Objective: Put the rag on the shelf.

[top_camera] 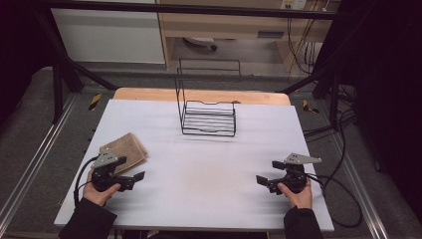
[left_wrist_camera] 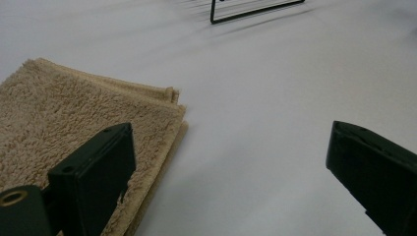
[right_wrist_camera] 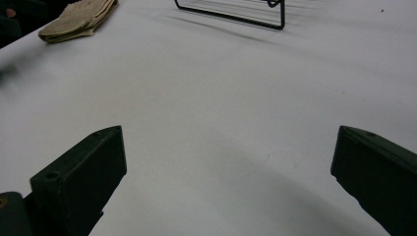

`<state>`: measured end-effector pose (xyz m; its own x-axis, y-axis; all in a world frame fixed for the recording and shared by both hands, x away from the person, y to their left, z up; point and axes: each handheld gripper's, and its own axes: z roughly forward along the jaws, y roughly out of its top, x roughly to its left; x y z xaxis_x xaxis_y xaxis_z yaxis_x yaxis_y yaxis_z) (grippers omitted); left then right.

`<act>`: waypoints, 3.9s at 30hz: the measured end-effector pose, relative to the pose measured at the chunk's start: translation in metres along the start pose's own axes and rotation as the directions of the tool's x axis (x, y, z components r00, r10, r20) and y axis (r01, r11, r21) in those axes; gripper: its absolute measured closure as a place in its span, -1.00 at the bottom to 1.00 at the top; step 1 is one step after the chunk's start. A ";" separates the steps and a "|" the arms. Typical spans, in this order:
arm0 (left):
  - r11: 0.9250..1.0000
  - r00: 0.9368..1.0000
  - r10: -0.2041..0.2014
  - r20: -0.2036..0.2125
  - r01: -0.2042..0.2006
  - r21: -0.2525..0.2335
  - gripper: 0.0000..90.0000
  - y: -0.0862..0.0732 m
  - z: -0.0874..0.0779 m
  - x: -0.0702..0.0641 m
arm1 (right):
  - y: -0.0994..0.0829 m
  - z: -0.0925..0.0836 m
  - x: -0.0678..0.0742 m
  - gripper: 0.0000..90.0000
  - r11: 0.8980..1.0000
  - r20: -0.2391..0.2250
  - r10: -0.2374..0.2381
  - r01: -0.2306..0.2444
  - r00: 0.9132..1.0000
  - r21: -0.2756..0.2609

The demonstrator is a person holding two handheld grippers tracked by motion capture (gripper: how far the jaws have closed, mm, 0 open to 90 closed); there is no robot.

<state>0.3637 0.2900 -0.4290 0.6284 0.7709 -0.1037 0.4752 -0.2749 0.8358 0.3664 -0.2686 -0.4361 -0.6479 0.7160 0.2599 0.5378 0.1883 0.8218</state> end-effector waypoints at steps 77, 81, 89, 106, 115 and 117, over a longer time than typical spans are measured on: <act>0.965 0.972 0.059 -0.228 0.003 0.260 0.51 0.026 0.061 0.020 | -0.001 0.001 0.001 -0.99 1.000 0.015 -0.008 0.007 1.000 0.020; 0.964 0.970 0.060 -0.235 0.004 0.266 0.64 0.027 0.061 0.020 | -0.001 0.002 0.001 -0.99 1.000 0.015 -0.008 0.007 1.000 0.020; 0.969 0.978 0.020 -0.208 0.033 0.247 0.85 0.027 0.058 0.026 | -0.001 0.002 0.001 -0.99 1.000 0.014 -0.005 0.005 1.000 0.021; 0.970 0.983 0.051 -0.175 -0.007 0.244 0.51 0.022 0.056 0.016 | 0.000 0.000 0.000 -0.99 1.000 0.014 -0.008 0.007 1.000 0.021; 0.966 0.977 0.086 -0.198 -0.033 0.257 0.47 0.023 0.059 0.012 | 0.000 0.000 0.000 -0.99 1.000 0.015 -0.006 0.006 1.000 0.020; 0.965 0.980 0.090 -0.176 -0.041 0.260 0.36 0.022 0.060 0.010 | 0.000 0.000 0.000 -0.99 1.000 0.014 -0.007 0.006 1.000 0.020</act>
<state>0.4176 0.2568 -0.4438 0.5502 0.8322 0.0681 0.5925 -0.4466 0.6704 0.3660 -0.2685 -0.4364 -0.6436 0.7244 0.2472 0.5444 0.2062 0.8131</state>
